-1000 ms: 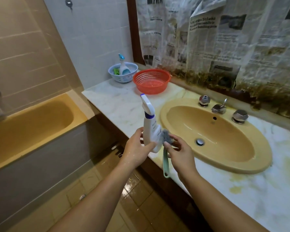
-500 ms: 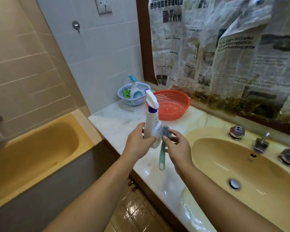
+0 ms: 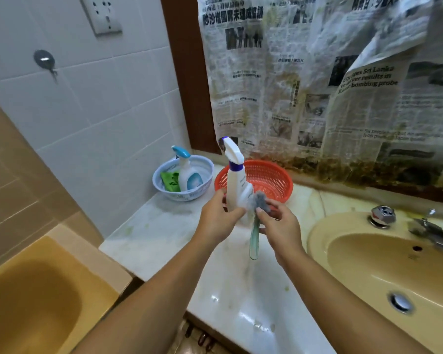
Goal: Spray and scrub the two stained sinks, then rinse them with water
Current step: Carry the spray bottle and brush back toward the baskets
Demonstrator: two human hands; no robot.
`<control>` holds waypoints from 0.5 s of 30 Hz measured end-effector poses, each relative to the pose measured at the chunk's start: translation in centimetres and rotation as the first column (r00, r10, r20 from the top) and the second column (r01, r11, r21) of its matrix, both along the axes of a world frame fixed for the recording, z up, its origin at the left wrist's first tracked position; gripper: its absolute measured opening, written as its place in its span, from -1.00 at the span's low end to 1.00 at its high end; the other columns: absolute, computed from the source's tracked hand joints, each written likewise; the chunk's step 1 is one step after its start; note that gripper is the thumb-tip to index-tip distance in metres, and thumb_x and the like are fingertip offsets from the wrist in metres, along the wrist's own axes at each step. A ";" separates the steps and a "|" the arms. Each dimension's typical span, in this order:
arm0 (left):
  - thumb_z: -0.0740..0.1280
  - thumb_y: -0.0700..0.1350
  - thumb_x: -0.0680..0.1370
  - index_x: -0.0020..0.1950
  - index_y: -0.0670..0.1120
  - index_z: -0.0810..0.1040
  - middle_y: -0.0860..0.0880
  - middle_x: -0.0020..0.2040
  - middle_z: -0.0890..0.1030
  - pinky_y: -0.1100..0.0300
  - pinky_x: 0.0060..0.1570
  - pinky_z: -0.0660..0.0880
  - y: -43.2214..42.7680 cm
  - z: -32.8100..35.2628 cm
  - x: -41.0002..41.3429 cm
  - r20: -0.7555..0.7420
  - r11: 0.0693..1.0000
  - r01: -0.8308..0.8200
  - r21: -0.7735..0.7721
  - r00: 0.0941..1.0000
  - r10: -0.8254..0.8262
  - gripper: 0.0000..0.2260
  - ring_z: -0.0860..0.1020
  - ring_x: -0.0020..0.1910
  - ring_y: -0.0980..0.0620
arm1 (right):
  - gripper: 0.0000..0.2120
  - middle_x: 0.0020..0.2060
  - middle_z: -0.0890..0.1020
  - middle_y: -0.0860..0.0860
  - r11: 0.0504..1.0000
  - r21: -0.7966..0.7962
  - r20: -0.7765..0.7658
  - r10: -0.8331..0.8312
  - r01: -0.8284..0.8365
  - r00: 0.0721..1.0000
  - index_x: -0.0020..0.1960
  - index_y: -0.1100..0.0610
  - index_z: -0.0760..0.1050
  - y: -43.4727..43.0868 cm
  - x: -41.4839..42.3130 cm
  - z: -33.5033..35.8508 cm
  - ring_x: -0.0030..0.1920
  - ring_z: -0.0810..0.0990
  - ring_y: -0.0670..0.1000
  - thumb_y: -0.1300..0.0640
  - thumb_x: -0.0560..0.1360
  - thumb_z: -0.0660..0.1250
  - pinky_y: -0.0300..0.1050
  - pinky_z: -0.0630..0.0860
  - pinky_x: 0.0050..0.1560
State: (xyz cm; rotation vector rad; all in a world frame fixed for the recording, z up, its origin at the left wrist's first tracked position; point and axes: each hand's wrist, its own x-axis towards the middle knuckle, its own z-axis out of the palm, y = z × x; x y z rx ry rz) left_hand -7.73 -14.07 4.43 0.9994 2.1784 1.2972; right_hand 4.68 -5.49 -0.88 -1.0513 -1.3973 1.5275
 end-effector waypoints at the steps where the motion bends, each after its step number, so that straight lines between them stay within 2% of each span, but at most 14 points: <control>1: 0.54 -0.01 0.48 0.51 0.08 0.39 0.06 0.36 0.56 -0.05 0.26 0.57 0.7 0.0 -0.7 0.005 1.000 0.017 -0.005 1.000 -0.017 -0.37 0.57 0.25 -0.01 | -0.69 -0.01 0.71 -0.01 1.000 0.000 0.007 -0.017 0.017 1.000 0.25 -0.05 0.61 0.5 -0.6 0.2 -0.01 0.72 0.04 0.16 0.54 0.47 0.16 0.69 0.05; 6: 0.58 -0.05 0.43 0.48 0.06 0.33 0.05 0.39 0.50 -0.08 0.33 0.53 4.5 1.1 -3.1 0.019 0.998 0.065 0.021 0.998 -0.066 -0.31 0.51 0.35 -0.01 | -0.69 0.02 0.71 -0.10 0.997 0.032 0.036 -0.065 0.064 0.997 0.27 -0.13 0.60 3.6 -2.8 1.7 0.03 0.71 -0.03 0.15 0.58 0.41 0.09 0.67 0.12; 8: 0.59 -0.03 0.39 0.41 0.08 0.32 0.06 0.33 0.52 -0.04 0.28 0.55 5.9 1.3 -4.1 0.018 0.996 0.081 0.031 0.996 -0.082 -0.32 0.52 0.30 0.00 | -0.67 0.03 0.69 -0.12 0.996 0.033 0.043 -0.080 0.078 0.996 0.30 -0.13 0.58 4.7 -3.8 2.5 0.03 0.70 -0.02 0.17 0.59 0.40 0.07 0.68 0.10; 11: 0.57 -0.06 0.39 0.31 0.13 0.31 0.07 0.24 0.54 0.11 0.12 0.51 8.2 1.3 -6.1 -0.013 0.992 0.121 0.046 0.993 -0.121 -0.38 0.54 0.22 0.03 | -0.63 0.09 0.68 -0.07 0.995 0.043 0.052 -0.088 0.086 0.995 0.37 -0.03 0.56 6.7 -5.3 3.0 0.01 0.71 0.00 0.20 0.59 0.40 0.05 0.70 0.01; 15: 0.56 -0.06 0.36 0.40 0.16 0.35 0.12 0.21 0.58 0.09 0.13 0.54 11.9 0.1 -9.4 -0.033 0.979 0.202 0.032 0.979 -0.201 -0.33 0.57 0.19 0.05 | -0.67 0.05 0.69 -0.07 0.991 0.056 0.126 -0.126 0.119 0.984 0.30 -0.05 0.59 9.8 -7.9 2.4 -0.01 0.71 -0.01 0.17 0.57 0.44 0.08 0.69 0.06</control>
